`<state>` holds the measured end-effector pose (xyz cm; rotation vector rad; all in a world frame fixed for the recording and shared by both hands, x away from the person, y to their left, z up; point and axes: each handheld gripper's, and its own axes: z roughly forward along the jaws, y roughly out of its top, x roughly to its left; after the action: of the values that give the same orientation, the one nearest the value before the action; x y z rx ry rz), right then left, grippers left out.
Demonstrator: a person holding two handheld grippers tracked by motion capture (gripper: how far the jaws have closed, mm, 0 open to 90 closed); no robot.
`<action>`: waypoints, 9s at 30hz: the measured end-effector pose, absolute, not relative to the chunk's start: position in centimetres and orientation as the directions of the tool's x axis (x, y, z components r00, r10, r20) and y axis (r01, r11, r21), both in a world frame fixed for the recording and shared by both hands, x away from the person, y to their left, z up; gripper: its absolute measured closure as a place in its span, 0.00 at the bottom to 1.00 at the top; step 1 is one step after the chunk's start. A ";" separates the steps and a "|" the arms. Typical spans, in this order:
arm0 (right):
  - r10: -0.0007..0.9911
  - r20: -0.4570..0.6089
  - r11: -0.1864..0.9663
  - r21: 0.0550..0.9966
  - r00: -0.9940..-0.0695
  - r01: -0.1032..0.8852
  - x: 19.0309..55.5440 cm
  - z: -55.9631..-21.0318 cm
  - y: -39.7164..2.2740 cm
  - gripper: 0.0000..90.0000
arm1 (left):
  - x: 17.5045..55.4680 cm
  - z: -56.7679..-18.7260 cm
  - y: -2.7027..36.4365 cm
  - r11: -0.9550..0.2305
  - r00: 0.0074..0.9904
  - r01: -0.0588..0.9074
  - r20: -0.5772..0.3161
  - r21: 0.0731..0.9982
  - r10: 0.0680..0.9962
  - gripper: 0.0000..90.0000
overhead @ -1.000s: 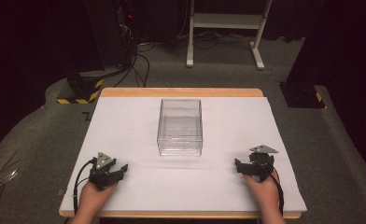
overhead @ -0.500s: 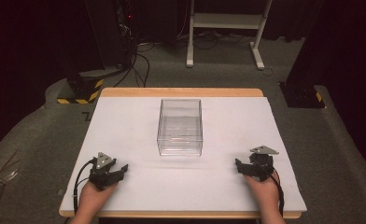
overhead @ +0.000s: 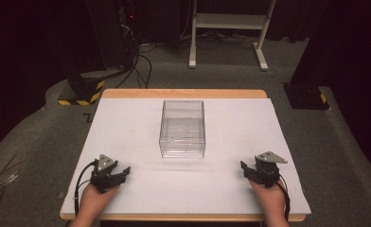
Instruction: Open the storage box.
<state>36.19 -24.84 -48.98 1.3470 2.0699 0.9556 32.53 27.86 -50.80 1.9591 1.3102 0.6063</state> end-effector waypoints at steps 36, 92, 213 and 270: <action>0.832 0.002 0.326 0.807 -0.555 0.492 34.0 -48.4 -19.1 0.55 | 32.5 -50.8 27.8 -0.249 0.376 0.600 0.007 0.760 0.927 0.44; 0.715 -0.023 0.373 0.858 -0.699 0.353 35.3 -47.3 -11.0 1.00 | 35.5 -47.7 14.1 -0.207 0.475 0.457 -0.041 0.865 0.879 0.99; 0.712 0.029 0.287 0.900 -0.701 0.329 33.3 -46.6 -10.0 1.00 | 30.9 -46.7 12.5 -0.177 0.523 0.389 -0.058 0.904 0.851 1.00; 0.865 0.003 0.239 0.877 -0.502 0.418 36.0 -46.8 -13.4 0.62 | 34.9 -48.3 17.3 -0.104 0.357 0.482 -0.087 0.870 0.930 0.66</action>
<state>36.03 -13.37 -46.76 1.1694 2.0261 1.2018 34.89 17.32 -48.28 1.7342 1.2583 0.6351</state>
